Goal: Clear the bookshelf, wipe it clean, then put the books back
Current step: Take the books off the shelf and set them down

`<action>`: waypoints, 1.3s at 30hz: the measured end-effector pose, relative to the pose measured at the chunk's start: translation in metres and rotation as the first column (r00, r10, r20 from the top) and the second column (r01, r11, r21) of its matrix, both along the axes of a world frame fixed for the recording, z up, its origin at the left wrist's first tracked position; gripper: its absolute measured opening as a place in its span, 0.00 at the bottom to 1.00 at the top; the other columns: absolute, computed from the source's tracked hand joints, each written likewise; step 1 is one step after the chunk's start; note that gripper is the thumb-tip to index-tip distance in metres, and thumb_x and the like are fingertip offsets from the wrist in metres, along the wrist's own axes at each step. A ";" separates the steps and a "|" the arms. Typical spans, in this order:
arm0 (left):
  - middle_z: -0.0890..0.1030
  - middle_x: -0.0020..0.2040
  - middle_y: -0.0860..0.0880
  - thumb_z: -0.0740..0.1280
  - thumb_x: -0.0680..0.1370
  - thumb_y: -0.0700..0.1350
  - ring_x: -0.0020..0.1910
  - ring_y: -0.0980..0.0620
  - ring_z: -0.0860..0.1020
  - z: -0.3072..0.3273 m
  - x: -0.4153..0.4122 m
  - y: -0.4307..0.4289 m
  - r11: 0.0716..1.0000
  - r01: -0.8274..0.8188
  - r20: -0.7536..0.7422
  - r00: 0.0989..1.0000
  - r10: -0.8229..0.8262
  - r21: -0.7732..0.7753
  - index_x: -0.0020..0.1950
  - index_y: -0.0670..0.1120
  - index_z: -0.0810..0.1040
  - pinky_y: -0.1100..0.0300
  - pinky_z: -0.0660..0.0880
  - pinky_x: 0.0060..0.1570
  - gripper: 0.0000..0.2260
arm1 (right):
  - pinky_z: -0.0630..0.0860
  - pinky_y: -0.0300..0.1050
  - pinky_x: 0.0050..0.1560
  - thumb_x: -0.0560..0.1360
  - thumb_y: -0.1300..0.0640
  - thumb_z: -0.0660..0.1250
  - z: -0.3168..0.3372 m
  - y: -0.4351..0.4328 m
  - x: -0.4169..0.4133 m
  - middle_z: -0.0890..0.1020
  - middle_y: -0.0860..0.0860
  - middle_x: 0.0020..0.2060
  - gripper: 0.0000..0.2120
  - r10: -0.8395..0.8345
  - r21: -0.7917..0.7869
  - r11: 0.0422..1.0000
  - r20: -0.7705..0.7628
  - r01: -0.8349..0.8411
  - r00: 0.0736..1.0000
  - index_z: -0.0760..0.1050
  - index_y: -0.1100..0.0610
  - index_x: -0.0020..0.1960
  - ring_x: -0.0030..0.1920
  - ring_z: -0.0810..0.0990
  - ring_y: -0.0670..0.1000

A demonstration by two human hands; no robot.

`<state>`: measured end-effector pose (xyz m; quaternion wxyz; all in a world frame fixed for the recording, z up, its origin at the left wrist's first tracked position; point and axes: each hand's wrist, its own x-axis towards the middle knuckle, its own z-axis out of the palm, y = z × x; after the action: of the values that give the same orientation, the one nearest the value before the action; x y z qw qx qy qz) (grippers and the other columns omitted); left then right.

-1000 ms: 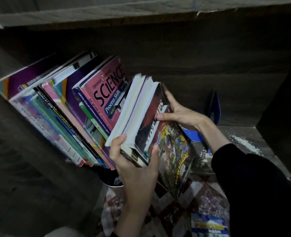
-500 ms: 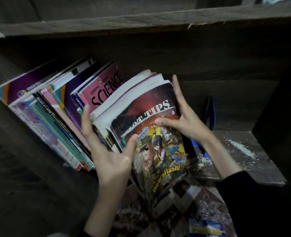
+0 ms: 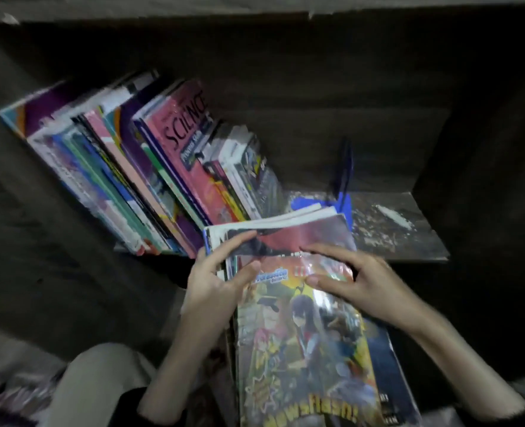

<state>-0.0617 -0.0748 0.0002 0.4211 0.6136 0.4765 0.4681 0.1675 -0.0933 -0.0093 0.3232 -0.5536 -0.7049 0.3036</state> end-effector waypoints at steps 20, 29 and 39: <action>0.75 0.64 0.44 0.67 0.78 0.37 0.56 0.47 0.77 -0.323 0.170 0.077 0.706 0.262 -0.067 0.913 -0.402 -0.657 0.66 0.49 0.74 0.62 0.77 0.48 0.17 | 0.73 0.27 0.49 0.73 0.53 0.73 -0.311 0.009 0.152 0.83 0.49 0.53 0.21 -0.320 -0.579 0.770 0.013 0.268 0.947 0.76 0.48 0.65 0.53 0.81 0.46; 0.74 0.67 0.43 0.66 0.78 0.39 0.67 0.47 0.72 -0.377 0.186 0.117 0.747 0.279 -0.153 0.879 -0.452 -0.603 0.71 0.46 0.69 0.67 0.70 0.53 0.21 | 0.73 0.27 0.52 0.73 0.55 0.72 -0.371 0.051 0.171 0.82 0.47 0.55 0.21 -0.312 -0.585 0.780 -0.058 0.221 0.948 0.74 0.50 0.66 0.54 0.79 0.43; 0.56 0.77 0.37 0.54 0.69 0.72 0.75 0.38 0.57 -0.421 0.183 0.086 0.872 0.084 -0.455 0.827 -0.331 -0.482 0.75 0.53 0.60 0.47 0.56 0.72 0.39 | 0.61 0.48 0.72 0.73 0.35 0.62 -0.413 0.024 0.149 0.62 0.58 0.73 0.31 -0.434 -0.559 0.719 0.105 0.414 0.895 0.57 0.34 0.73 0.71 0.66 0.55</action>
<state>0.1213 0.0116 -0.4204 0.4528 0.6548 0.5945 0.1126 0.3163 -0.0693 -0.4219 0.2161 -0.7654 -0.4310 0.4263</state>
